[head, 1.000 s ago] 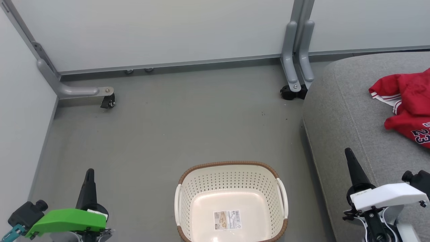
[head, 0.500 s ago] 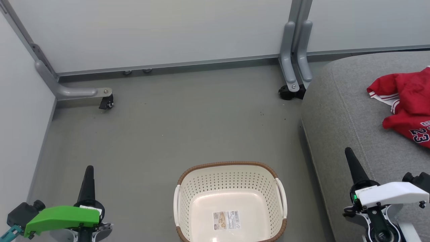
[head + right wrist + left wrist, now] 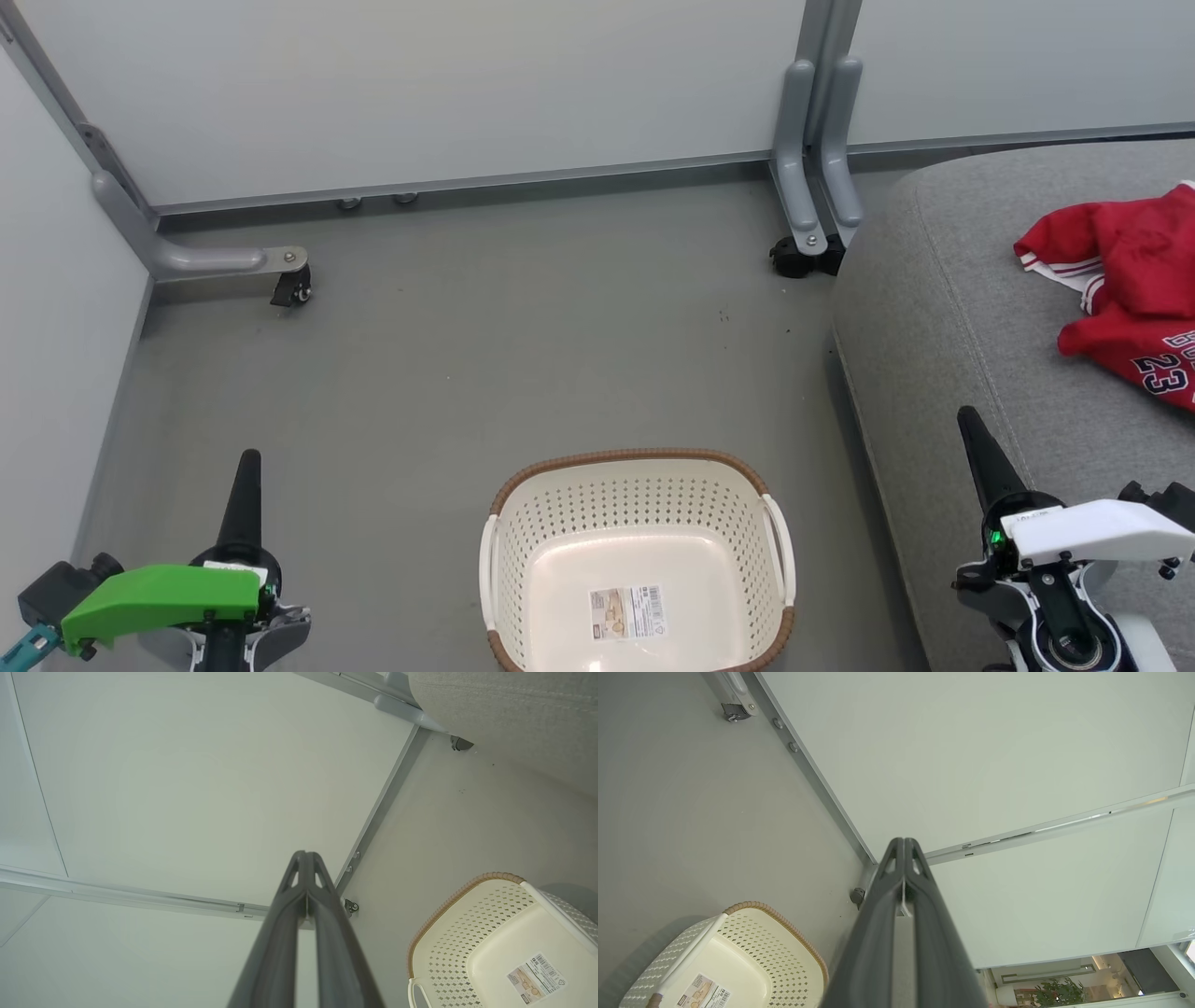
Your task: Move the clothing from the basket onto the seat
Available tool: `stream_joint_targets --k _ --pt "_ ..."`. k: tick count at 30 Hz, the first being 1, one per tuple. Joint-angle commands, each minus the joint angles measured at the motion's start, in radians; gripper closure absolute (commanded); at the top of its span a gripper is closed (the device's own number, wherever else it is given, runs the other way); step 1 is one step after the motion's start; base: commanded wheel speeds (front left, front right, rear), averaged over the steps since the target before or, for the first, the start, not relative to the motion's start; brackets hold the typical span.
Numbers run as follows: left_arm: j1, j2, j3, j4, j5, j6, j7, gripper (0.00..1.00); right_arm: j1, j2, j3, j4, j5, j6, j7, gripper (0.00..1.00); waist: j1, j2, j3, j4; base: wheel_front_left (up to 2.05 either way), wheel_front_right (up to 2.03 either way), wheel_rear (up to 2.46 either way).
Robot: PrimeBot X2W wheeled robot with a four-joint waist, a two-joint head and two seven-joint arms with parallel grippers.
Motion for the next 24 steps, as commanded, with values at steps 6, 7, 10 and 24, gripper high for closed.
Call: stream_joint_targets --k 6,7,10,24 --pt "-0.027 -0.005 0.013 -0.004 -0.063 -0.004 0.017 1.0 -0.028 -0.004 -0.007 0.011 0.067 0.001 0.009 1.0 0.0 -0.0001 -0.001 -0.003 0.0 0.0 0.0" --pt "-0.028 -0.006 0.014 -0.004 -0.073 -0.005 0.02 1.0 -0.029 -0.003 -0.008 0.014 0.075 0.001 0.01 1.0 0.0 -0.0001 -0.001 -0.003 0.0 0.0 0.0" --pt "-0.029 -0.008 0.017 -0.004 -0.096 -0.006 0.026 1.0 -0.03 -0.003 -0.009 0.02 0.098 0.001 0.012 1.0 0.0 -0.0001 -0.001 -0.005 0.0 0.0 0.0" --pt "-0.036 -0.017 0.032 -0.001 -0.206 -0.009 0.056 1.0 -0.047 0.0 -0.018 0.048 0.21 0.0 0.026 1.0 0.0 -0.0001 -0.003 -0.011 0.0 0.0 0.0"
